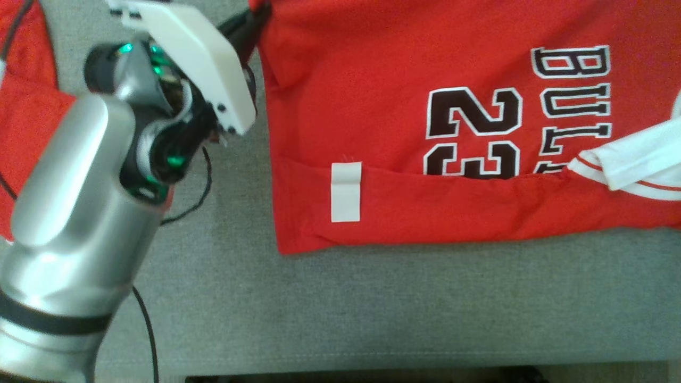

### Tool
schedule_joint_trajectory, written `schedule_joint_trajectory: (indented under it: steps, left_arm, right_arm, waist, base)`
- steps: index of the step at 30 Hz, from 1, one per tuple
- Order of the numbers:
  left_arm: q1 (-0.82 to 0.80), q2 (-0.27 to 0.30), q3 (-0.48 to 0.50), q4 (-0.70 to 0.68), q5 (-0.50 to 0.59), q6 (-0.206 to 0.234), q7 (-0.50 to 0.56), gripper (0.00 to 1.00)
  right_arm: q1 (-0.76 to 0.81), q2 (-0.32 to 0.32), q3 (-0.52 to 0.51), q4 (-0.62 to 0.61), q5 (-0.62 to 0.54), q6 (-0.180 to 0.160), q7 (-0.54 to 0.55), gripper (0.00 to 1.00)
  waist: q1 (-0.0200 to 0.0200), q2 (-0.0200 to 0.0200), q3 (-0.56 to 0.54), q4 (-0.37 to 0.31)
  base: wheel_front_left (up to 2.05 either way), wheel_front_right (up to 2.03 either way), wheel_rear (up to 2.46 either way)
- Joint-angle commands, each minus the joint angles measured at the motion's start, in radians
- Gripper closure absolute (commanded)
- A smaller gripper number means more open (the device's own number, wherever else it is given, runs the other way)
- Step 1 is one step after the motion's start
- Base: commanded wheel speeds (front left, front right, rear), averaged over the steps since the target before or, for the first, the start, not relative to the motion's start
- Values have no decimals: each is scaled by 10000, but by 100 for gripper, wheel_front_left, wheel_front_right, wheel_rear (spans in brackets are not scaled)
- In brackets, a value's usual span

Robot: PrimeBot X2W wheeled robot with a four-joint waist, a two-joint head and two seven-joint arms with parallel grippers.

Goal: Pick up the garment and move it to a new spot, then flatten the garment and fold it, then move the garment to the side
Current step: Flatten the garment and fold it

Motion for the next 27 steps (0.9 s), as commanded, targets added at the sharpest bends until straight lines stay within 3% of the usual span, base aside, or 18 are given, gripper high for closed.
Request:
schedule_joint_trajectory:
  steps: [1,14,27]
  left_arm:
    - [132,431,491,-521,-123,30,-133,100]
    - [2669,1061,1347,-2621,-714,510,-865,100]
    - [4341,1356,1349,-3382,-793,704,-1178,100]
  right_arm:
    - [672,-294,173,-575,260,-7,-118,100]
    - [4381,-1375,631,-3179,1225,-7,-3,100]
    - [5928,-881,427,-3925,1019,-7,433,100]
  waist:
    - [0,0,-226,-134]
    - [0,0,-1141,-893]
    - [0,0,-1243,-1092]
  base:
    - [0,0,0]
    - [0,0,0]
    - [0,0,0]
